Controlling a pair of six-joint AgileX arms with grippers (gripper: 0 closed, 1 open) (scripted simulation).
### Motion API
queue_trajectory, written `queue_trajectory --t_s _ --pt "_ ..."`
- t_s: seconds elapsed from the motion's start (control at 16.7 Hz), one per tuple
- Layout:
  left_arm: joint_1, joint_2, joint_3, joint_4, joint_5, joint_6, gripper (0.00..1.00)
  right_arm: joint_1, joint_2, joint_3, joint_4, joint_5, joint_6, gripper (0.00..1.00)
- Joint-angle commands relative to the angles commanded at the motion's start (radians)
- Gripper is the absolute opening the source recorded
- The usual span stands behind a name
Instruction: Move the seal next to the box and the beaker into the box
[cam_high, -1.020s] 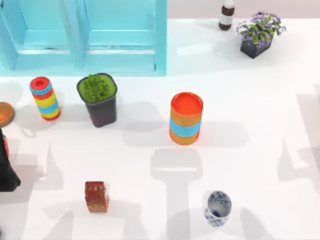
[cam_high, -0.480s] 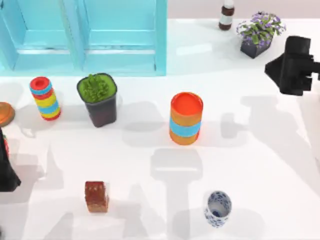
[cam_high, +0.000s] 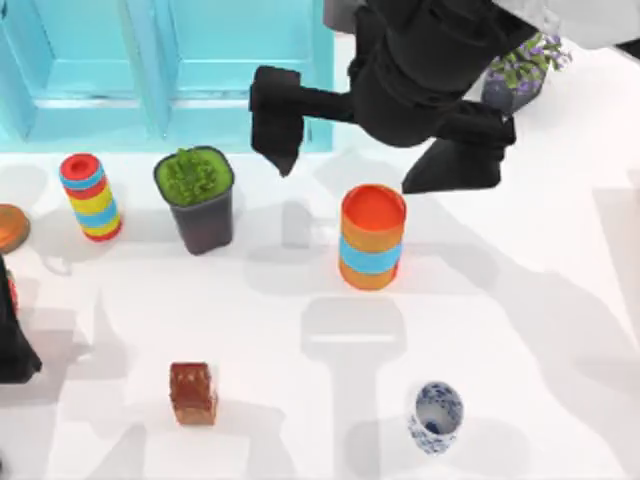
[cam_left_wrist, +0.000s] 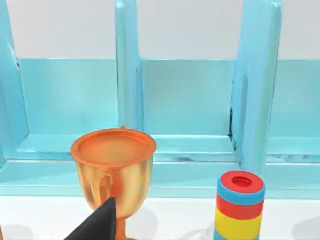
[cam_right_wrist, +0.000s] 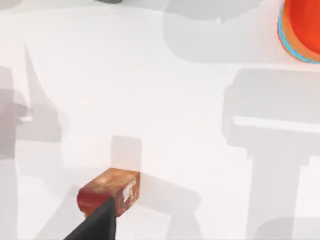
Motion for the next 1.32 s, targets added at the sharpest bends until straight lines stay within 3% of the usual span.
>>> queue_trajectory --t_s 0.36,0.66,1.32 --pt "0.000 0.000 0.000 0.000 0.000 0.000 1.00 0.185 0.506 0.559 -0.308 0.026 0.200 1.00" --pt "0.000 0.000 0.000 0.000 0.000 0.000 1.00 0.284 0.760 0.869 -0.455 0.043 0.306 1.00" --pt "0.000 0.000 0.000 0.000 0.000 0.000 1.00 0.307 0.840 0.968 -0.494 0.049 0.334 1.00"
